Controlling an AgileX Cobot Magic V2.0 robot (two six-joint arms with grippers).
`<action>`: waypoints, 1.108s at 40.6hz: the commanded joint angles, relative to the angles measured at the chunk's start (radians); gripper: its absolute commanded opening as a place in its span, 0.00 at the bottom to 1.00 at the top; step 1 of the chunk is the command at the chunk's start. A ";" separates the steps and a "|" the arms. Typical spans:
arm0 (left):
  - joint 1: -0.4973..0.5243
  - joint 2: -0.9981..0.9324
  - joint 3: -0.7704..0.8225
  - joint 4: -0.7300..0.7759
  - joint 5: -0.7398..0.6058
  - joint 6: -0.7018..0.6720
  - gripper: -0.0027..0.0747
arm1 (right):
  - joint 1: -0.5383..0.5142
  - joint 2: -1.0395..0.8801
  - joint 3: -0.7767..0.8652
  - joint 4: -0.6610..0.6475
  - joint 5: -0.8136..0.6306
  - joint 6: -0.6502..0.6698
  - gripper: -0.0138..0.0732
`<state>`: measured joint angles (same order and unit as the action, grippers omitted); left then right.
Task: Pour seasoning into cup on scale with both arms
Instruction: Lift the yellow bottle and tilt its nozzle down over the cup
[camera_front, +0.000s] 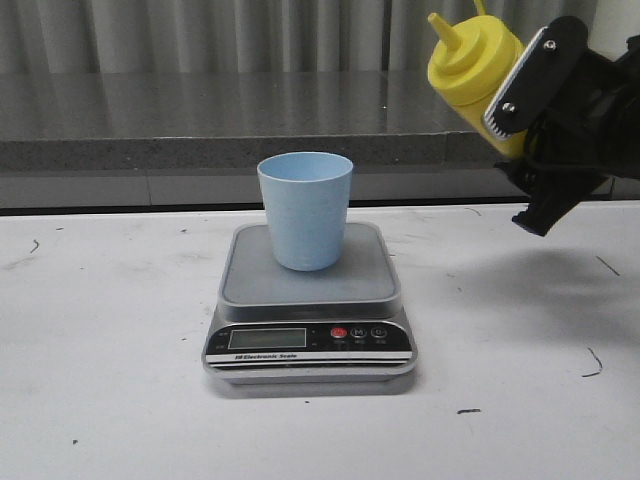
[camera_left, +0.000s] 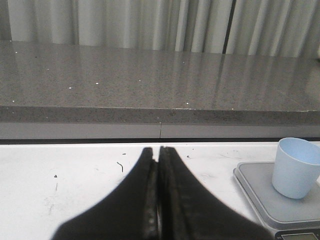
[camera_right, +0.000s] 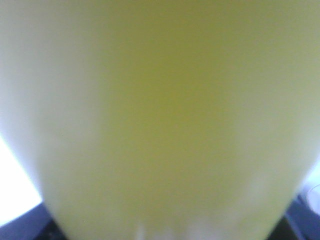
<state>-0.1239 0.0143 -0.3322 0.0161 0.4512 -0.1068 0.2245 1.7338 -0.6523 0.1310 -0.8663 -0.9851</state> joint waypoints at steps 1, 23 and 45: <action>0.003 0.012 -0.027 -0.008 -0.081 -0.009 0.01 | -0.001 -0.055 -0.078 -0.010 -0.096 -0.070 0.45; 0.003 0.012 -0.027 -0.008 -0.081 -0.009 0.01 | 0.069 0.019 -0.359 -0.040 0.083 -0.432 0.45; 0.003 0.012 -0.027 -0.008 -0.081 -0.009 0.01 | 0.100 0.119 -0.419 -0.068 -0.001 -0.683 0.45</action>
<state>-0.1239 0.0143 -0.3322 0.0161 0.4512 -0.1068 0.3235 1.9084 -1.0309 0.0728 -0.6971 -1.6540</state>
